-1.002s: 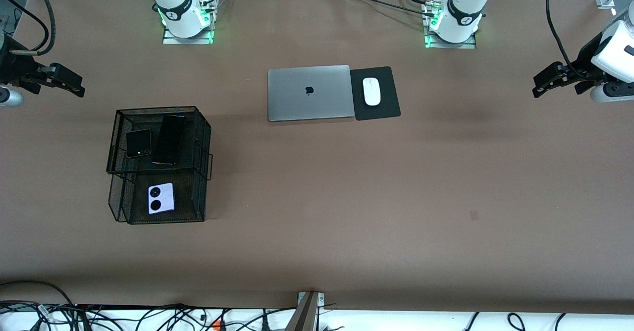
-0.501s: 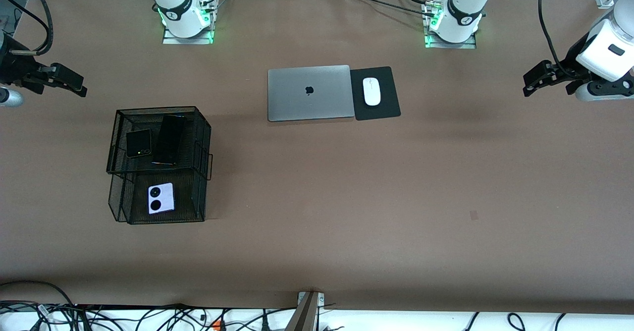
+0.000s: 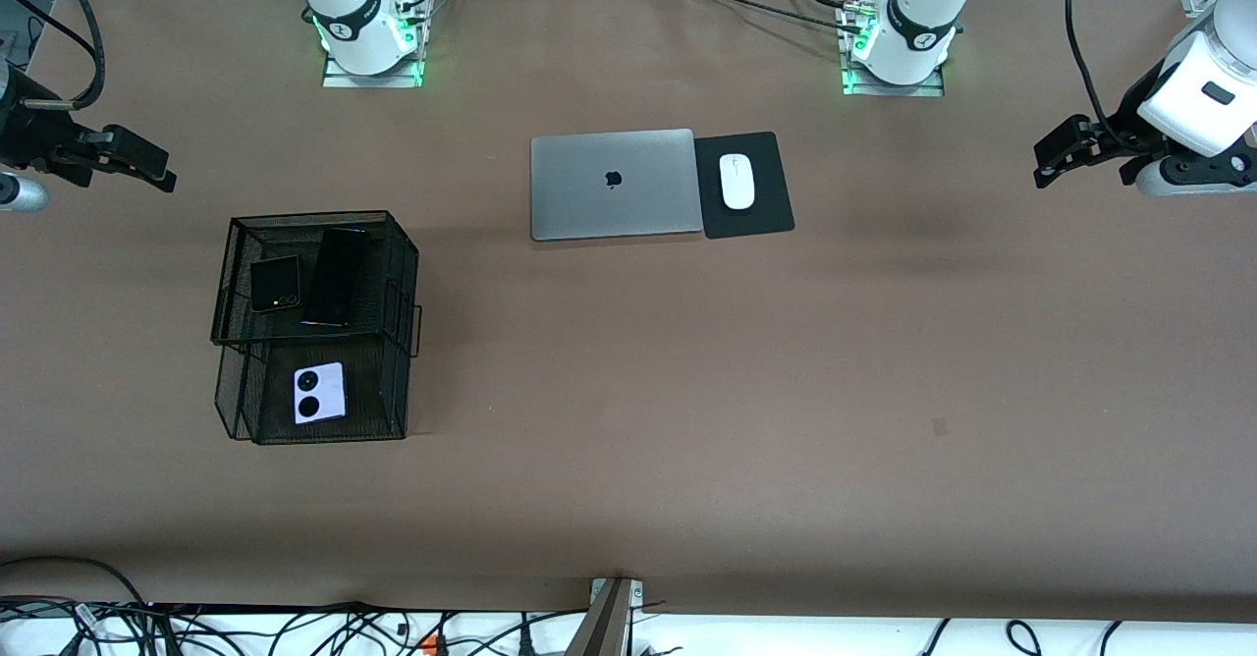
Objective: Place phones with both arms
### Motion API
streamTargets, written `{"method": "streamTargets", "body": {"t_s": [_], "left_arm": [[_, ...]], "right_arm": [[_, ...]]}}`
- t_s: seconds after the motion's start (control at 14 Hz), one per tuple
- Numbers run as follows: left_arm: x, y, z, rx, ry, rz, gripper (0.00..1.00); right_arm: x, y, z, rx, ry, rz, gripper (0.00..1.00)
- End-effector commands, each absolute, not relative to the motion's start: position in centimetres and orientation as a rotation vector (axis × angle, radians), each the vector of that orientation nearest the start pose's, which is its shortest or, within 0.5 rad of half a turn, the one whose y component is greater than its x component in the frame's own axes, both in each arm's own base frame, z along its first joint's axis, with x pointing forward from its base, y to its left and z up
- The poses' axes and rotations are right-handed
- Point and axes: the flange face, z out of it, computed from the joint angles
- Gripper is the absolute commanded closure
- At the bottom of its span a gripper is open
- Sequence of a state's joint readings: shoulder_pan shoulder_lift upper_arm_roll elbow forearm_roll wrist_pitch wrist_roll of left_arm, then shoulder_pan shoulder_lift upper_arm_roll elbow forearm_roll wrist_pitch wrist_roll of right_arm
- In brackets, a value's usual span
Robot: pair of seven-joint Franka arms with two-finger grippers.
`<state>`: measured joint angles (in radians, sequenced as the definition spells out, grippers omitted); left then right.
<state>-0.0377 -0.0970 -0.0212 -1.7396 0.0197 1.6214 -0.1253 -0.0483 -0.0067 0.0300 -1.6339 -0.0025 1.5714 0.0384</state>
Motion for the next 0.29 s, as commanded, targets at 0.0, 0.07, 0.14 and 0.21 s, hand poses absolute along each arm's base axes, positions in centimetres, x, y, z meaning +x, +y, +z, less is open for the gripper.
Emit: {"method": "streamTargets", "body": {"t_s": [0.0,0.07,0.14,0.21], "left_arm": [[52.64,-2.76,61.00,-3.133,-0.079,0.047,0.00],[52.64,-2.76,61.00,-3.133,-0.079,0.047,0.00],[52.60,-2.92,60.97,-3.132,-0.079,0.052,0.00],[52.61,-2.76,60.97,-3.133,-0.082,0.052,0.00]], "right_arm": [[54.53,-1.15,60.01,-3.124,0.111,0.089,0.00],[54.53,-1.15,60.01,-3.124,0.113,0.089,0.00],[54.53,-1.15,60.01,-3.124,0.113,0.089,0.00],[54.53,-1.15,60.01,-3.124,0.111,0.089,0.00]]}}
